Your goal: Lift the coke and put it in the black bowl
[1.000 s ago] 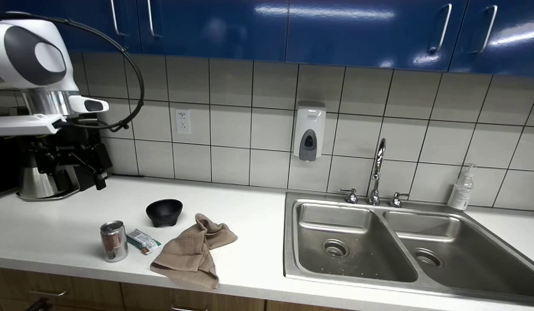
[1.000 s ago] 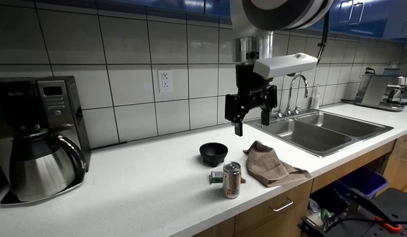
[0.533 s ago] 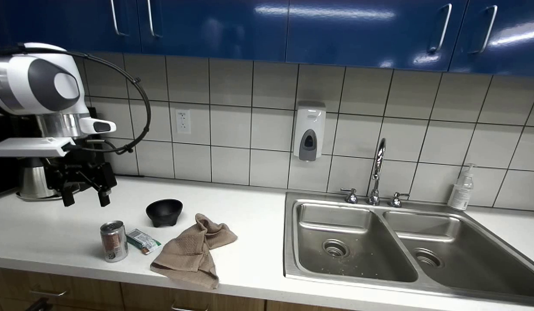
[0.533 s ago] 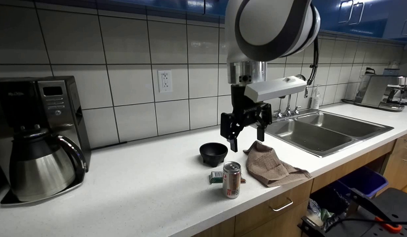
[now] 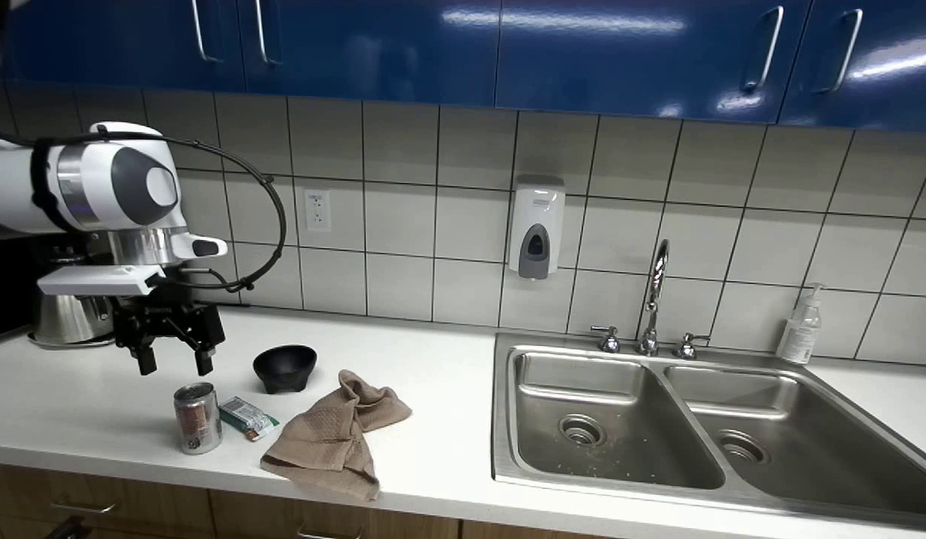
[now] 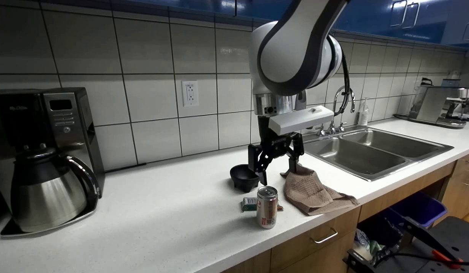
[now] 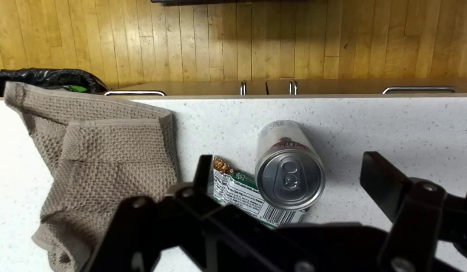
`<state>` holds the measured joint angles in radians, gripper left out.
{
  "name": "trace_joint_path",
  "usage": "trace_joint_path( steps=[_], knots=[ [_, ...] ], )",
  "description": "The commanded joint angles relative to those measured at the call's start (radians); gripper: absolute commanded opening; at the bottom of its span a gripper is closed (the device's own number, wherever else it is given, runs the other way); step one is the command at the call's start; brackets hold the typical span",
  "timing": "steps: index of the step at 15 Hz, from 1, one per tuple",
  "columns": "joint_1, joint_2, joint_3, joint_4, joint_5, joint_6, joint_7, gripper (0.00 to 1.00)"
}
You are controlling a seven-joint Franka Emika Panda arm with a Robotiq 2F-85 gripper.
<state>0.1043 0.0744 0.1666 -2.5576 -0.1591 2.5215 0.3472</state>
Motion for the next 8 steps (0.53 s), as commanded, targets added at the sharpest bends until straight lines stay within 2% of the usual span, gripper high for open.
trace_joint_path(
  steps=[1, 8],
  knots=[
    [0.033, 0.107, -0.033, 0.089, -0.036, -0.001, 0.050, 1.00],
    [0.083, 0.205, -0.084, 0.171, -0.019, -0.011, 0.043, 1.00]
  ],
)
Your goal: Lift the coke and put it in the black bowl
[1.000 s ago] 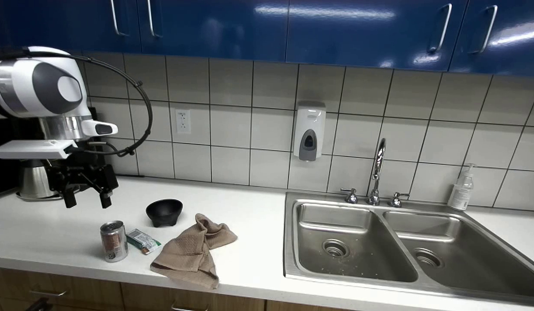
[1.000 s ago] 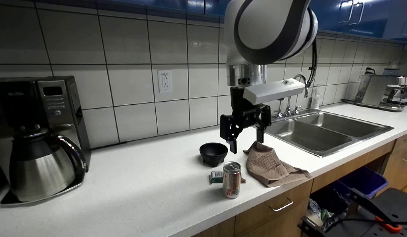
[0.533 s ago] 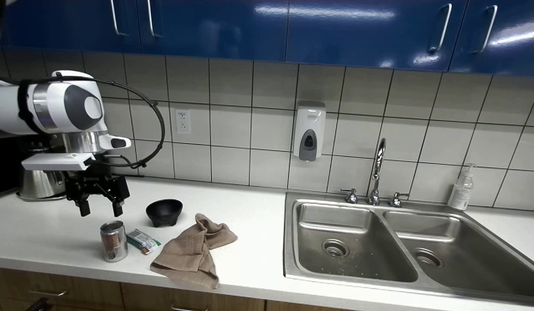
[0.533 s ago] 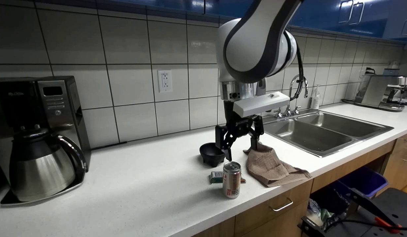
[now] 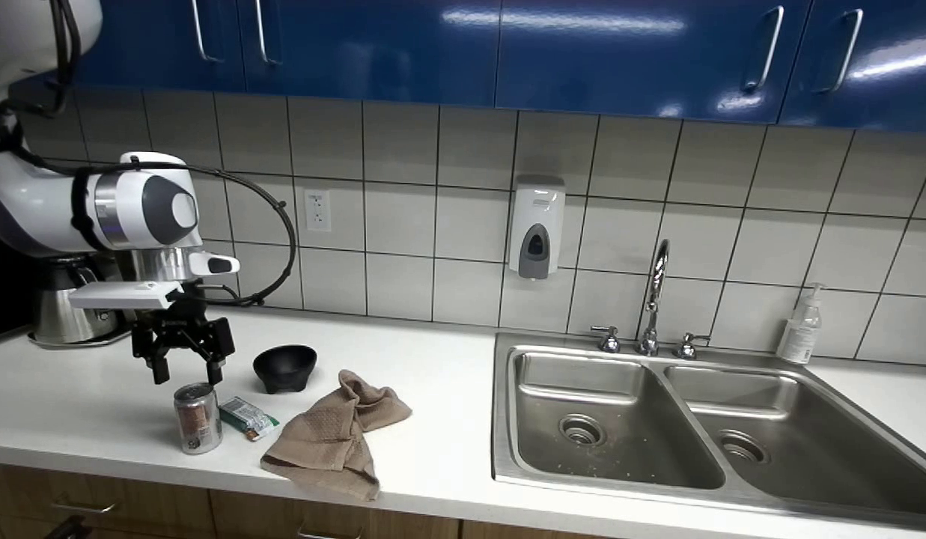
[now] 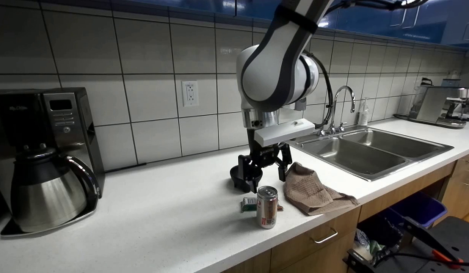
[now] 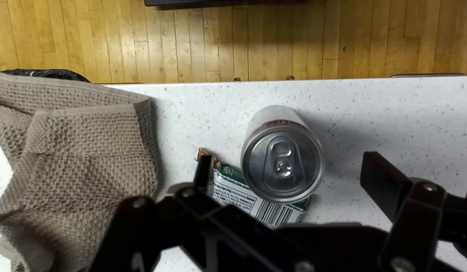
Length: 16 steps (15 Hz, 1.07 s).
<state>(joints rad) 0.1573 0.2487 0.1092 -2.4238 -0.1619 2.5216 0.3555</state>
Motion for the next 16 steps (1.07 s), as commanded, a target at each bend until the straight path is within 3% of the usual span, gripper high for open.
trace_joint_path(
  steps=[1, 16],
  knots=[
    [0.037, 0.039, -0.032, 0.041, -0.017, -0.012, 0.037, 1.00],
    [0.111, 0.150, -0.099, 0.079, -0.041, 0.005, 0.056, 1.00]
  ],
)
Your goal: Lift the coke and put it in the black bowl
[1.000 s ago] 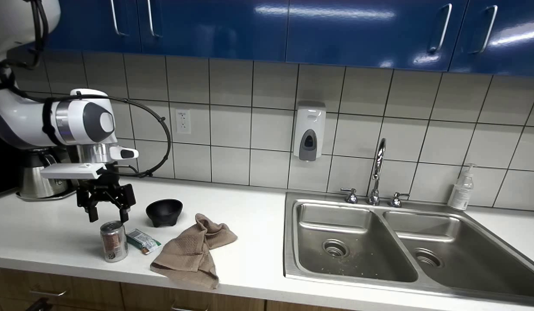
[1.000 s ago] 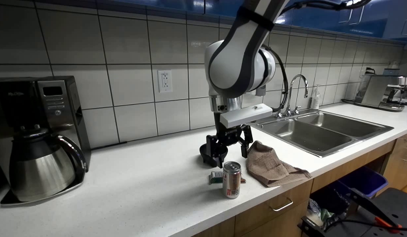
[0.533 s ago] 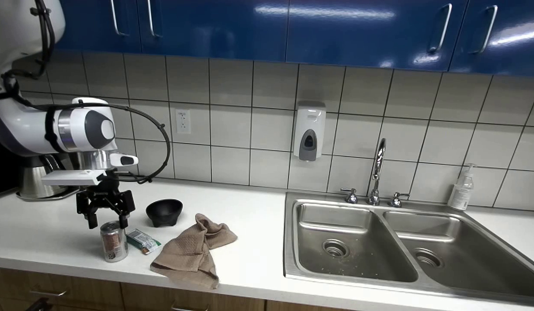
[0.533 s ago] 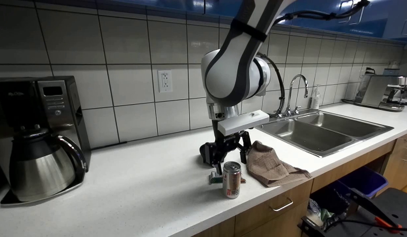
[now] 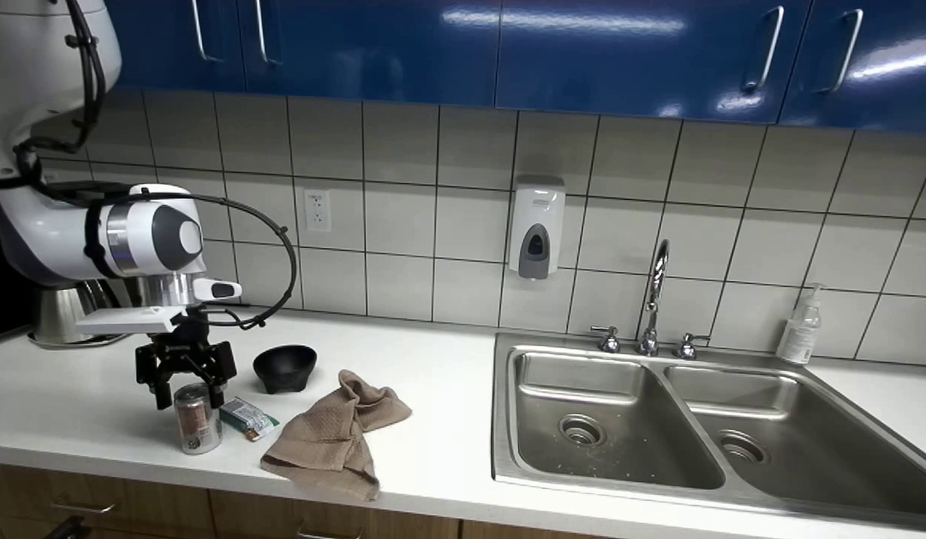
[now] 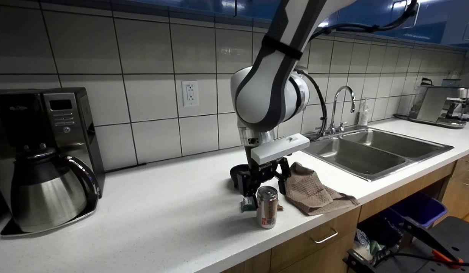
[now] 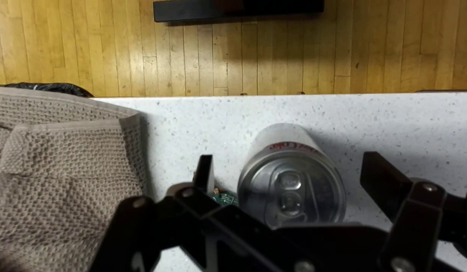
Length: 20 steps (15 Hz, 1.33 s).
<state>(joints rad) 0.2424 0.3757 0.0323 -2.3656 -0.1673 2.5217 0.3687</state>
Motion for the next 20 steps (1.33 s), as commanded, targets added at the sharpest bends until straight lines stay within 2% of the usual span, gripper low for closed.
trace_joint_path(
  steps=[1, 10, 20],
  knots=[
    [0.030, 0.029, -0.025, 0.025, -0.034, 0.003, 0.046, 1.00],
    [0.025, 0.029, -0.018, 0.016, -0.006, -0.002, 0.014, 1.00],
    [0.037, 0.057, -0.027, 0.015, -0.018, 0.068, 0.016, 1.00]
  ],
)
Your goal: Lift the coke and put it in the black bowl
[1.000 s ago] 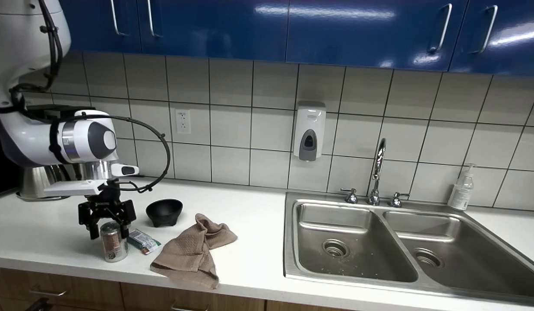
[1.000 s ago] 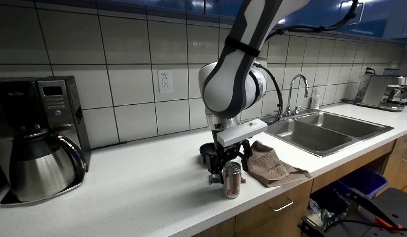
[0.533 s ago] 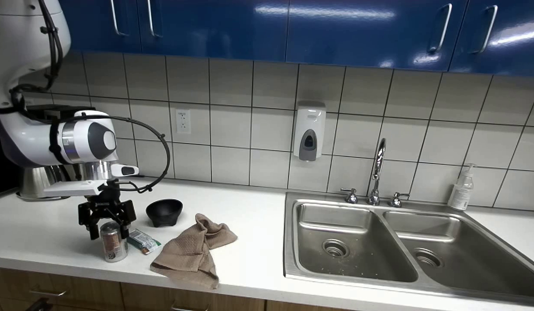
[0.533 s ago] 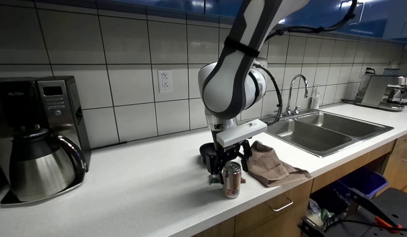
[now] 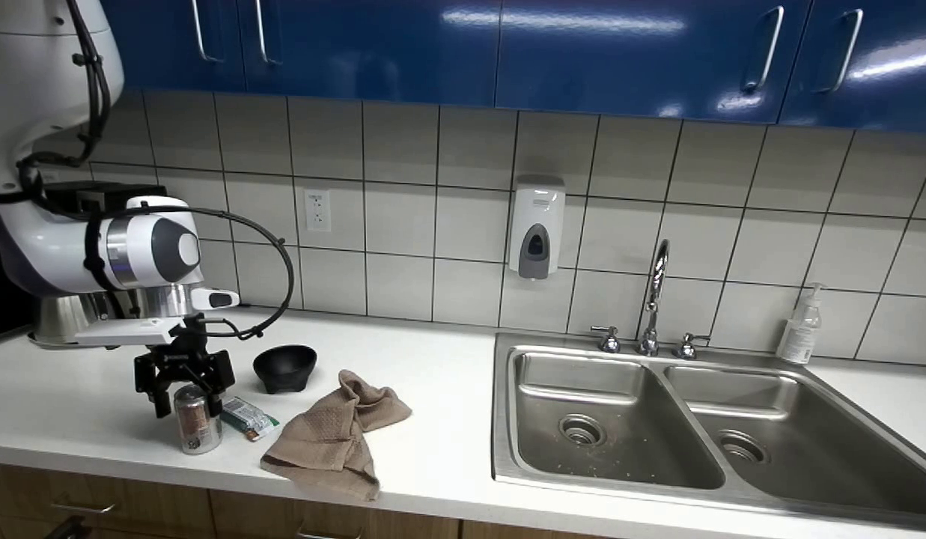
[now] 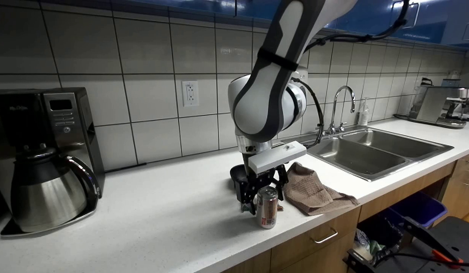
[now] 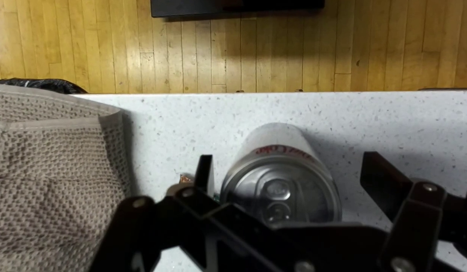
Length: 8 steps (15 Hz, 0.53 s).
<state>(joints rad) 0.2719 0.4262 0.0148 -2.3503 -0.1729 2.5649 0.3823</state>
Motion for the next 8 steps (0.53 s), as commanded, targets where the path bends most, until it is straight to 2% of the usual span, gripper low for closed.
trace_joint_path(
  steps=[1, 5, 6, 7, 8],
  knots=[
    [0.009, 0.008, -0.012, 0.000, -0.012, 0.029, 0.005, 1.00],
    [0.010, 0.012, -0.018, 0.000, -0.015, 0.044, 0.002, 1.00],
    [0.013, 0.013, -0.021, -0.001, -0.020, 0.044, 0.001, 0.75],
    [0.013, 0.013, -0.021, 0.000, -0.018, 0.039, 0.002, 0.73],
    [0.014, 0.012, -0.023, 0.000, -0.018, 0.032, 0.004, 0.66]
  ],
)
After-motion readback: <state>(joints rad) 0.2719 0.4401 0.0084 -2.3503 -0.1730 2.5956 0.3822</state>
